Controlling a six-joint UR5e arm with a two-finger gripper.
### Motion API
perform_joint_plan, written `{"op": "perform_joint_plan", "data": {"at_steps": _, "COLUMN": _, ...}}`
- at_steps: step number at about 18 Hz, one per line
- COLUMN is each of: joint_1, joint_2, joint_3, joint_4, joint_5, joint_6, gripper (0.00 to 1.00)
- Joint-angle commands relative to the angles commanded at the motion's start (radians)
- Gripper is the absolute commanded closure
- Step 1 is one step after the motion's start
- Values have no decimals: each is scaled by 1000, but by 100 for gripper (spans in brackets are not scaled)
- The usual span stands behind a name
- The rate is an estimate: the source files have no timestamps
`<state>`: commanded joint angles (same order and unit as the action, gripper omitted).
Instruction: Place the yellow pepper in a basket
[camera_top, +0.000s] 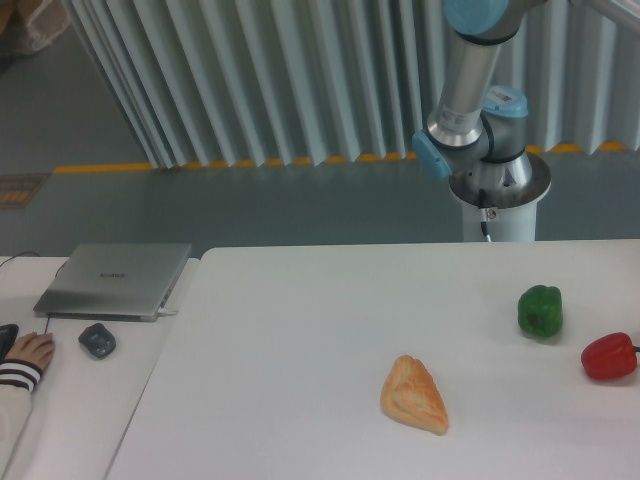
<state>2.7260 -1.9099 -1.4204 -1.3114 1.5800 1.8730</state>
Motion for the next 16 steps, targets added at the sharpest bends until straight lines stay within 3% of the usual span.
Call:
{"op": "perform_joint_plan", "data": {"at_steps": 3, "joint_1": -28, "joint_2": 24, "joint_3": -12, "joint_4": -48, "joint_5": -6, "joint_6": -11, "gripper": 0}}
{"op": "perform_joint_plan", "data": {"at_steps": 11, "joint_1": -89, "joint_2": 58, "joint_3": -61, "joint_4": -65, "joint_5": -8, "joint_6": -95, "gripper": 0}}
{"op": "perform_joint_plan", "data": {"at_steps": 13, "joint_1": -113, "joint_2": 94, "joint_3": -84, "joint_4": -97, "joint_5": -8, "joint_6": -104, "gripper": 0}}
{"op": "perform_joint_plan", "data": {"at_steps": 16, "joint_1": -150, "joint_2": 103, "joint_3": -95, "joint_4": -140, "joint_5": -8, "joint_6": -159, "gripper": 0}}
